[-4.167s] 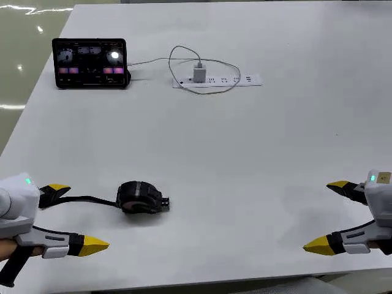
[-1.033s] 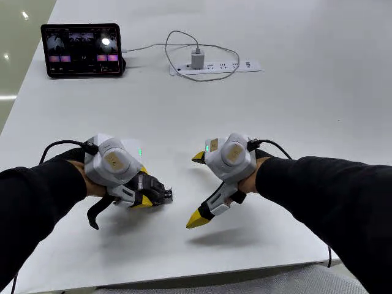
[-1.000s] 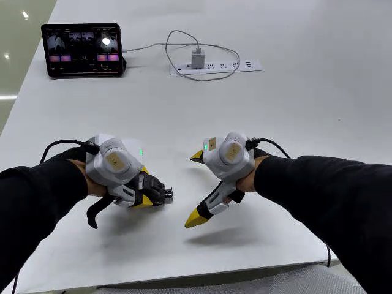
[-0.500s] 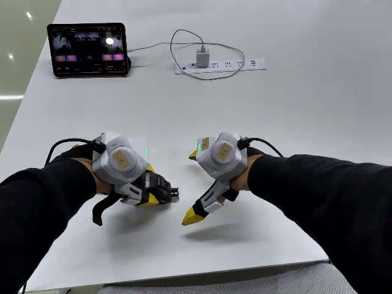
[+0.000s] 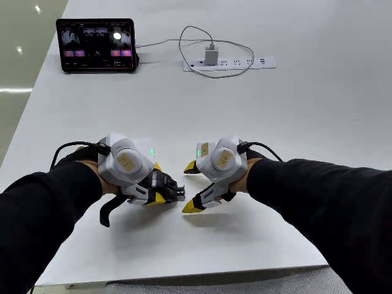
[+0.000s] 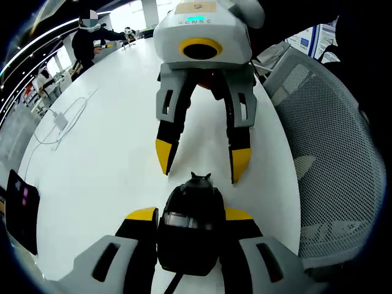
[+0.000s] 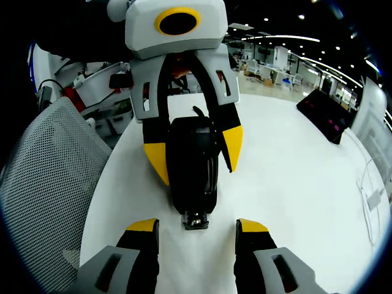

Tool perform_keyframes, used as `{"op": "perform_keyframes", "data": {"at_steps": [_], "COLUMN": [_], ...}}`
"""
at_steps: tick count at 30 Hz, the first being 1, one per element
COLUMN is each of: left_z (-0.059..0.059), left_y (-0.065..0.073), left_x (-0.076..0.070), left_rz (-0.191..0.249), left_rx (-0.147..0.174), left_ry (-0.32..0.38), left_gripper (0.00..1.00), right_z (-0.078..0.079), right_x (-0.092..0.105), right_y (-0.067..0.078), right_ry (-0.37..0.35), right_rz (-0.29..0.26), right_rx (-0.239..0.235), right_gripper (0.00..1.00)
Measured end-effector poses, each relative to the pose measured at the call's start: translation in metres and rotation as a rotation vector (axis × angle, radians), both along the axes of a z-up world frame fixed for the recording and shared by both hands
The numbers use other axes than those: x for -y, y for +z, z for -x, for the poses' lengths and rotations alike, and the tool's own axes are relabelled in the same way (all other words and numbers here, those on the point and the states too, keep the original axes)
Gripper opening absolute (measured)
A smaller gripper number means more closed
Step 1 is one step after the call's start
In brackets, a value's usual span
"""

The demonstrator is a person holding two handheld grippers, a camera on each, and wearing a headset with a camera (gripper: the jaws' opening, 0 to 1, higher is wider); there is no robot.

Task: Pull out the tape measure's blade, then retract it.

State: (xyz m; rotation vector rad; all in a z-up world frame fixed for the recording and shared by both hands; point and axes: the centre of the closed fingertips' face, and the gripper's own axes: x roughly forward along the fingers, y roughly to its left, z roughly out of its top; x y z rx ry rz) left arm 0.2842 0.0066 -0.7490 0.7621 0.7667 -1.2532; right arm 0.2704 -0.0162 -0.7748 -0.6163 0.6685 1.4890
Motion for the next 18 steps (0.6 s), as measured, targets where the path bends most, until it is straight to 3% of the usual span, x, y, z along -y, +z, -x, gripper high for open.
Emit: {"op": "perform_keyframes", "data": {"at_steps": [5,12,18], "left_z": [-0.0002,0.0,0.0], "left_y": [-0.0007,-0.0018,-0.0027], "left_x": [-0.0005,-0.0005,-0.0005], "left_rz": [-0.007,-0.012,-0.022], "left_rx": [0.001,-0.005,-0.005], "left_ry": [0.0,-0.005,-0.004], "left_gripper": [0.33,0.33,0.33], "right_z": [-0.0025,-0.0013,0.0002], "right_x": [-0.0061,-0.005,-0.0081], "right_y": [-0.004,-0.0059,-0.0065], "right_ry": [-0.005,0.017,-0.003], "right_rz": [0.01,0.019,0.033], "right_rx": [0.043,0.057,0.03], "right_gripper": [0.31,0.13,0.13]}}
